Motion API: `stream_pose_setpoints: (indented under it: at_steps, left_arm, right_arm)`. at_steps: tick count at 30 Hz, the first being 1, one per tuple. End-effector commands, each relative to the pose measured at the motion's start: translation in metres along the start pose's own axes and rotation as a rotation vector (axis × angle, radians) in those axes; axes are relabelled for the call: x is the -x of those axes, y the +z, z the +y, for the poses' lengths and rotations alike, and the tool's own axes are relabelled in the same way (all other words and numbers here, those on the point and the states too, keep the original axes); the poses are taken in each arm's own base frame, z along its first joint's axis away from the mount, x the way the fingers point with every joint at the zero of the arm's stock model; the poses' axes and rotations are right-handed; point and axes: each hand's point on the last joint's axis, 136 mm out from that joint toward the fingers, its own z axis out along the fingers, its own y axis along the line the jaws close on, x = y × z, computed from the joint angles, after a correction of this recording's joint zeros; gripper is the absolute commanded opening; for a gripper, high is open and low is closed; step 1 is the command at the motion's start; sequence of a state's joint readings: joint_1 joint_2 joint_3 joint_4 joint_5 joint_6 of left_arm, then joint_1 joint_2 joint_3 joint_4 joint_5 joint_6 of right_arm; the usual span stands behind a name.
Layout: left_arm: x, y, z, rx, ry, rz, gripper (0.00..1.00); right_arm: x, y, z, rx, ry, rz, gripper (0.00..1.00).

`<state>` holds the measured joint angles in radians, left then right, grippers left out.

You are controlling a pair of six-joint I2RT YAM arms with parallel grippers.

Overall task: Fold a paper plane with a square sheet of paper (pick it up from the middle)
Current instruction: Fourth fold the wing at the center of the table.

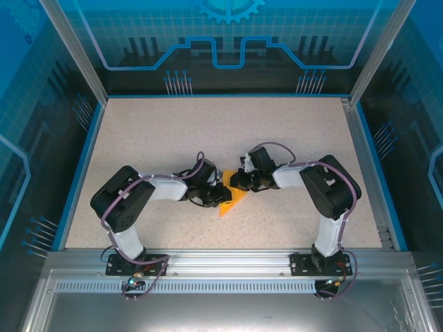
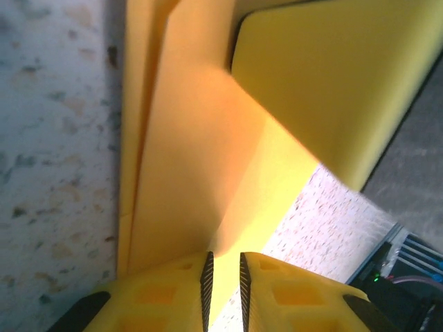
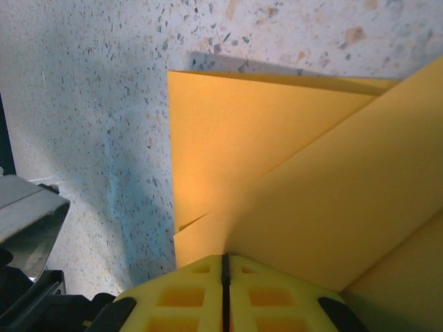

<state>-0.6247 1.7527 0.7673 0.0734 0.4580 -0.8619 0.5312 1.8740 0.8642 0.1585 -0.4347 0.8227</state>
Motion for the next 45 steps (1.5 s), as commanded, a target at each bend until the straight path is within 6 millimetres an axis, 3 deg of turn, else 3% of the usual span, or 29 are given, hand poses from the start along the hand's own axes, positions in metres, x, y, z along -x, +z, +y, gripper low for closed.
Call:
stream_pose_setpoints:
  at_steps: [1,5,13,15,19,28,34,45]
  left_arm:
    - [-0.039,-0.006,0.05,0.165,-0.035,0.109,0.22]
    - [-0.037,-0.013,0.03,0.103,0.013,0.106,0.23]
    - [-0.005,-0.042,-0.011,0.055,0.065,-0.1,0.27]
    - [-0.005,-0.044,-0.026,0.003,0.091,-0.103,0.27]
    - [-0.02,-0.031,-0.037,-0.04,0.112,-0.007,0.24]
    - [-0.03,-0.001,0.008,0.051,0.017,0.061,0.23]
    - [-0.06,-0.005,0.058,0.161,-0.042,0.105,0.21]
    - [-0.089,-0.023,0.066,0.23,0.04,0.232,0.19]
  right_arm:
    - [-0.022,0.009,-0.055,-0.179,0.079,0.045,0.09]
    - [-0.023,0.009,-0.055,-0.181,0.08,0.047,0.09]
    - [-0.024,0.008,-0.054,-0.182,0.077,0.048,0.09]
    - [-0.023,0.009,-0.053,-0.18,0.079,0.047,0.09]
    - [-0.023,0.009,-0.053,-0.182,0.078,0.048,0.09]
    - [-0.025,0.009,-0.054,-0.185,0.076,0.055,0.09]
    - [-0.026,0.007,-0.055,-0.192,0.075,0.056,0.09]
    - [-0.029,0.009,-0.06,-0.209,0.08,0.061,0.1]
